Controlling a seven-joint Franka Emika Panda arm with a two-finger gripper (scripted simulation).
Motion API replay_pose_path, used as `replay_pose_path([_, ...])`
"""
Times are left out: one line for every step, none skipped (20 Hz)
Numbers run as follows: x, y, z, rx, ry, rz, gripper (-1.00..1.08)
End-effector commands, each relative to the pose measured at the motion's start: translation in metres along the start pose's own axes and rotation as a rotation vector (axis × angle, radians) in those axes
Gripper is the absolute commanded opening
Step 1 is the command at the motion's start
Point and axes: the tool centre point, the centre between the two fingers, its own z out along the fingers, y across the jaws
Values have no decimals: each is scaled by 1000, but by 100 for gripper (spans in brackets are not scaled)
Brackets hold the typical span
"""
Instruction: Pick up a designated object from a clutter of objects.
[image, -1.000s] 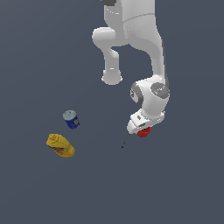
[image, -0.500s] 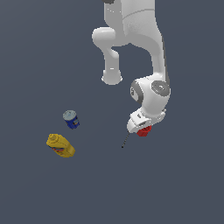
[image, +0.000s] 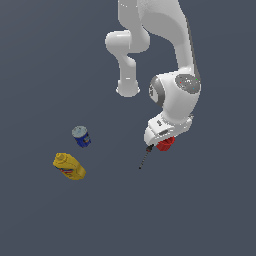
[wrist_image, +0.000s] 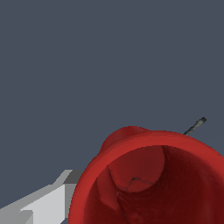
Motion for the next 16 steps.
replay_pose_path([1, 5, -25, 0, 2, 0, -100])
replay_pose_path([1, 7, -36, 0, 2, 0, -100])
replay_pose_path([1, 9, -47, 1, 2, -1, -100])
replay_pose_path([1, 11, -58, 1, 2, -1, -100])
replay_pose_path([1, 14, -69, 1, 2, -1, -100])
replay_pose_path([1, 16, -80, 1, 2, -1, -100])
replay_pose_path([2, 18, -90, 2, 2, -1, -100])
replay_pose_path([2, 20, -101, 2, 2, -1, -100])
replay_pose_path([2, 22, -112, 2, 2, -1, -100])
replay_pose_path([2, 25, -123, 2, 2, -1, -100])
replay_pose_path([3, 27, -133, 2, 2, -1, -100])
replay_pose_path([3, 29, -144, 2, 2, -1, -100])
replay_pose_path([3, 31, -154, 2, 2, -1, -100])
replay_pose_path([4, 33, -165, 2, 2, -1, -100])
replay_pose_path([4, 36, -175, 2, 2, -1, -100])
replay_pose_path([4, 38, -185, 2, 2, -1, -100])
